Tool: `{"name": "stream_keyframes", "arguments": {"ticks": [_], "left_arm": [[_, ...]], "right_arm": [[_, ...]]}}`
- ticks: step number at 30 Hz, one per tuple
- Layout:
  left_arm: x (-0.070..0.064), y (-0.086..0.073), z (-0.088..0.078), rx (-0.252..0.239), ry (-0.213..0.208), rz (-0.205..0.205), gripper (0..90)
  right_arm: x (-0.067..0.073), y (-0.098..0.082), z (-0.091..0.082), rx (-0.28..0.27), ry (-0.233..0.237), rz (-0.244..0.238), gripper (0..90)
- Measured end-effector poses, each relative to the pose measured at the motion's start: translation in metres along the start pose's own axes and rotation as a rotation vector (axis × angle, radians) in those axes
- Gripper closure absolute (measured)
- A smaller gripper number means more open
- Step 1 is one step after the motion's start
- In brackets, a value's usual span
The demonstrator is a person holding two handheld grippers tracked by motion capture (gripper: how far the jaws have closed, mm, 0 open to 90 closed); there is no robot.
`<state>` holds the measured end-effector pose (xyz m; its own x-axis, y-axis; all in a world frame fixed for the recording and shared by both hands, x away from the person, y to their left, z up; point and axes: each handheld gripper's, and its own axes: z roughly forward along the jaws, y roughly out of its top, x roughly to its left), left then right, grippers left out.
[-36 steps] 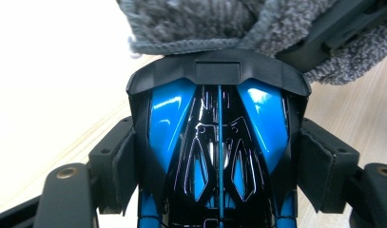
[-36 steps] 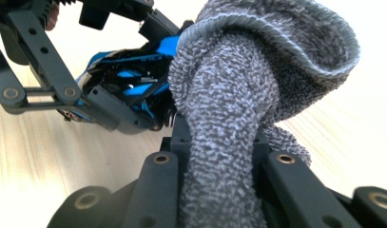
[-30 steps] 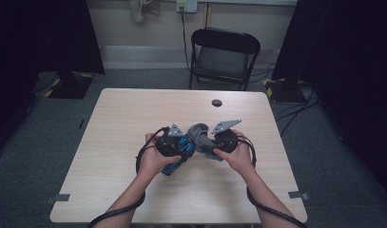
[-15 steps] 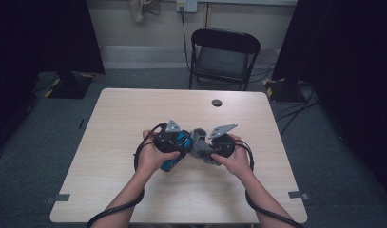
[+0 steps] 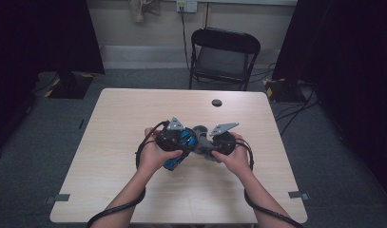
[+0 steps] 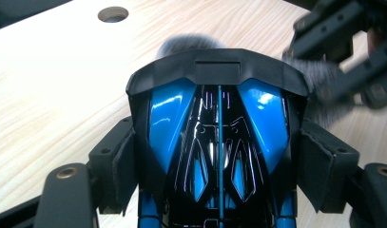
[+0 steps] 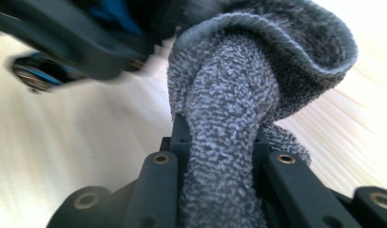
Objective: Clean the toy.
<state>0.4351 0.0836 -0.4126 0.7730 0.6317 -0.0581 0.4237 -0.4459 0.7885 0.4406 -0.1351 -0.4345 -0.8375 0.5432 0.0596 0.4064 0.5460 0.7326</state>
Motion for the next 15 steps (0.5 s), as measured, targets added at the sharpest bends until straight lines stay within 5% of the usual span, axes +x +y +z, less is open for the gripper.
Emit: {"name": "stream_keyframes", "arguments": {"ticks": [15], "left_arm": [[0.005,-0.003,0.005,-0.004,-0.007,-0.040,25.5]], "right_arm": [[0.021,-0.001,0.016,0.014,0.050,-0.055,73.8]]}}
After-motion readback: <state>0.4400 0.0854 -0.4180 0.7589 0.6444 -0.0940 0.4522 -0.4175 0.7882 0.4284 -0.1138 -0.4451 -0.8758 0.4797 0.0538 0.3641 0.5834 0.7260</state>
